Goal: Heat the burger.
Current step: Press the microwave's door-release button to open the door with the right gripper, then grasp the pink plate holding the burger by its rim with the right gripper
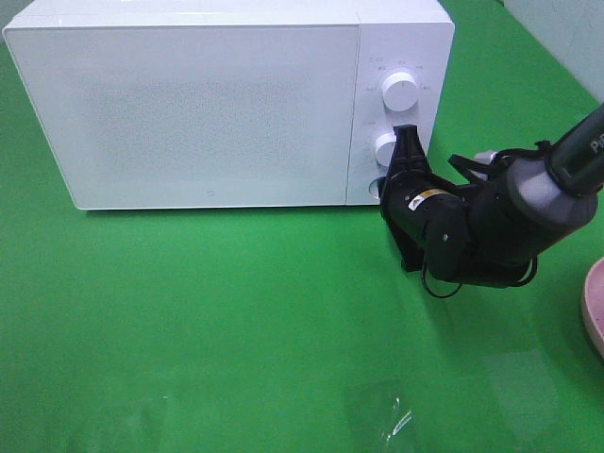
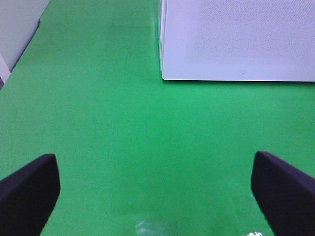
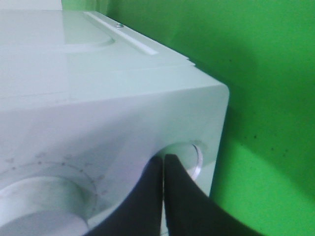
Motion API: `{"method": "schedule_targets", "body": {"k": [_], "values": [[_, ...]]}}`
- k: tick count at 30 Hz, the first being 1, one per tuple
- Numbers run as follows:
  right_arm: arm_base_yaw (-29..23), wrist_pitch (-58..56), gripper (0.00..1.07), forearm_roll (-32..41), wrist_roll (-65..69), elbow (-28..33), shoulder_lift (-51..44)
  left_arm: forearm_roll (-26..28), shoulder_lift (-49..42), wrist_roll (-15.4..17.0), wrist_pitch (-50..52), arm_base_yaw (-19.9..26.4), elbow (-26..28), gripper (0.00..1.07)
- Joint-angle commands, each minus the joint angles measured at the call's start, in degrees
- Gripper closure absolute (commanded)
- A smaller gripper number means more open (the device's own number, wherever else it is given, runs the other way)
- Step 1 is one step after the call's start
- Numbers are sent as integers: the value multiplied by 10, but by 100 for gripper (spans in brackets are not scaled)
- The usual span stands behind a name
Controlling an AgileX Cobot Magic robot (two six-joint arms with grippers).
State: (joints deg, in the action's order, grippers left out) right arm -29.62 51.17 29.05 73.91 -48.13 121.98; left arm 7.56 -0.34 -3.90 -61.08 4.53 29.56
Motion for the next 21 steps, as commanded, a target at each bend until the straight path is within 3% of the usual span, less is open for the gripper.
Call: {"method": "schedule_targets", "body": {"k": [1, 13, 21], "values": [[3, 57, 107, 6, -5, -19, -5, -2, -10, 2, 1, 1, -1, 9], [3, 151, 107, 13, 7, -81, 37, -2, -10, 2, 1, 1, -1, 9], [3, 187, 107, 28, -1, -91, 42, -2, -10, 2, 1, 1, -1, 9]]}}
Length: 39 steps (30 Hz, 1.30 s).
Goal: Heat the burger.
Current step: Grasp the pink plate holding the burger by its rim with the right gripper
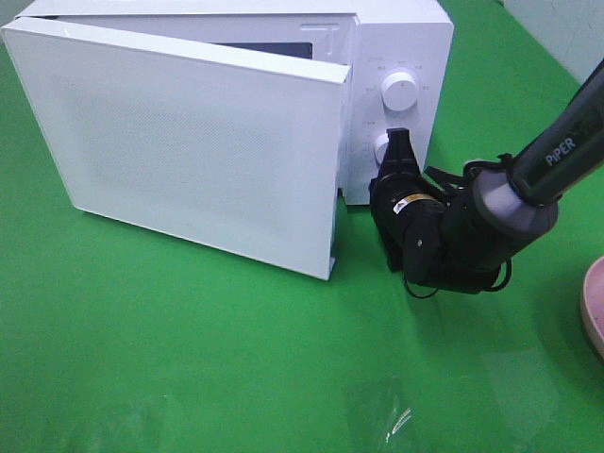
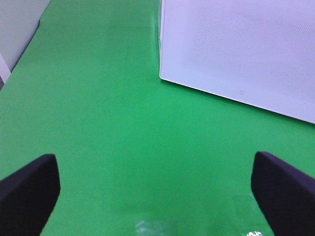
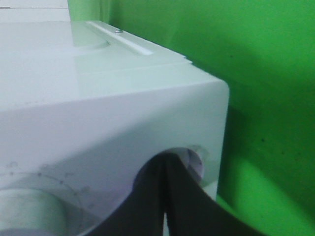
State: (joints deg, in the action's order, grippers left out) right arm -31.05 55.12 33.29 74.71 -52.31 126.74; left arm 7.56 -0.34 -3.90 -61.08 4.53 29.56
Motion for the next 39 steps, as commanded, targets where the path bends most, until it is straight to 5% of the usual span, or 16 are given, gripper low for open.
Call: {"method": "schedule_targets", "body": {"k": [1, 20, 29, 39], "values": [[18, 147, 107, -14, -9, -49, -6, -2, -10, 2, 1, 1, -1, 9], [18, 121, 107, -27, -6, -41, -14, -2, -10, 2, 1, 1, -1, 9], [16, 46, 107, -38, 42, 9, -48, -2, -10, 2, 1, 1, -1, 9], [16, -37, 107, -149, 121, 71, -93, -2, -10, 2, 1, 1, -1, 9]]}}
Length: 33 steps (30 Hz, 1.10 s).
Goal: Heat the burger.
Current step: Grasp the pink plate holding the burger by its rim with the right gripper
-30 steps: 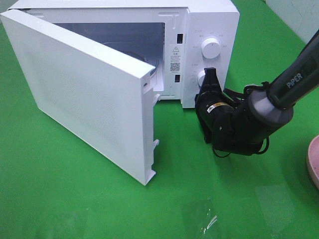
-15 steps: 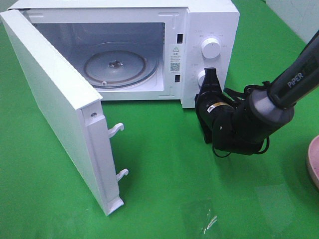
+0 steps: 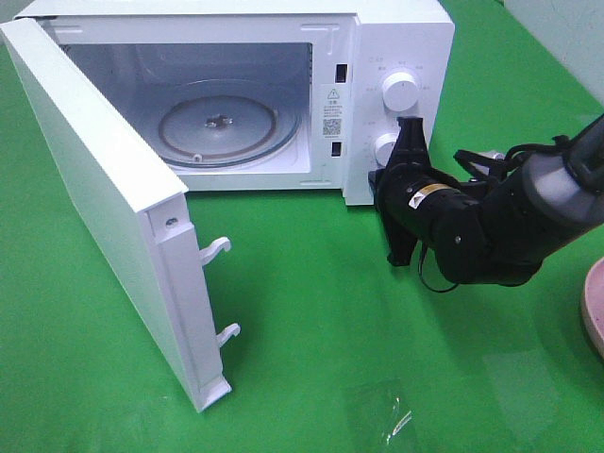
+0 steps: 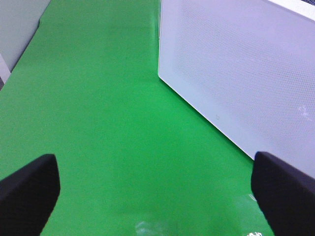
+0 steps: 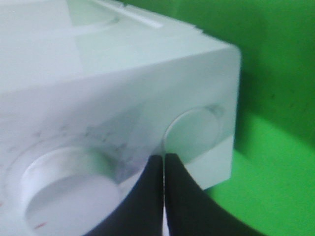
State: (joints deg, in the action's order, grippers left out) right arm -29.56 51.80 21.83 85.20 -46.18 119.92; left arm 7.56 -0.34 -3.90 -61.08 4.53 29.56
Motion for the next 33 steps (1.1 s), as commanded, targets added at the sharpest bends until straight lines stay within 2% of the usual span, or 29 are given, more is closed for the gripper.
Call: {"method": "schedule_targets", "body": {"k": [1, 7, 14, 18, 21, 23, 26, 28, 33], "values": [[1, -17, 106, -42, 18, 22, -37, -2, -10, 2, 1, 1, -1, 9], [1, -55, 105, -80, 14, 48, -69, -2, -10, 2, 1, 1, -1, 9], [1, -180, 104, -148, -50, 70, -140, -2, -10, 2, 1, 1, -1, 9], [2, -307, 101, -182, -146, 69, -195, -2, -10, 2, 1, 1, -1, 9], [2, -345, 100, -182, -201, 69, -214, -2, -10, 2, 1, 1, -1, 9], [2, -402, 100, -182, -312, 69, -243, -2, -10, 2, 1, 1, -1, 9], [2, -446, 100, -182, -371, 69, -260, -2, -10, 2, 1, 1, -1, 9], [3, -532, 99, -183, -456, 69, -292, -2, -10, 2, 1, 1, -1, 9], [3, -584, 98, -183, -510, 69, -309, -2, -10, 2, 1, 1, -1, 9]]}}
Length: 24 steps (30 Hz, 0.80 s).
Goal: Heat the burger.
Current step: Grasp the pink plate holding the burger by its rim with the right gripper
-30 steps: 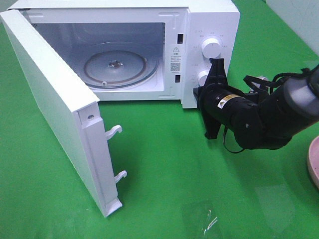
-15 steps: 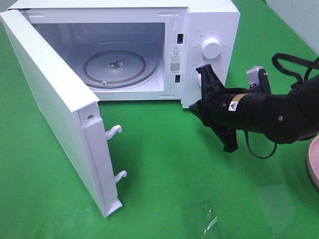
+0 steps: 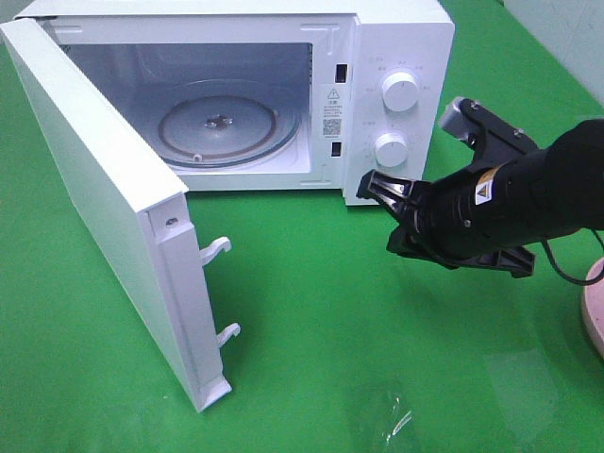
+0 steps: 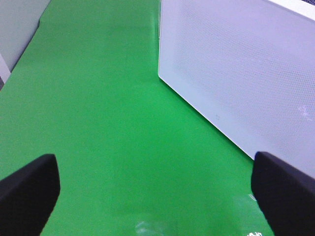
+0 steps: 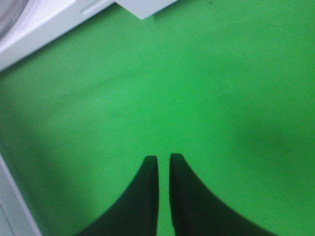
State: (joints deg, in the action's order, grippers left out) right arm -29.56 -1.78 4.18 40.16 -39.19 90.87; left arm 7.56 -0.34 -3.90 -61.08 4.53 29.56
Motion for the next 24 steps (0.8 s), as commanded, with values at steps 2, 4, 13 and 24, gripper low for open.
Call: {"method": "schedule_targets", "body": {"k": [2, 4, 13, 24], "values": [[3, -91, 97, -7, -101, -1, -33, -2, -10, 2, 1, 1, -1, 9], [3, -134, 96, -21, -152, -2, -47, -2, -10, 2, 1, 1, -1, 9], [3, -341, 87, -66, -299, -46, -70, -2, -10, 2, 1, 1, -1, 9], [5, -398, 18, -84, -358, -61, -76, -2, -10, 2, 1, 1, -1, 9]]}}
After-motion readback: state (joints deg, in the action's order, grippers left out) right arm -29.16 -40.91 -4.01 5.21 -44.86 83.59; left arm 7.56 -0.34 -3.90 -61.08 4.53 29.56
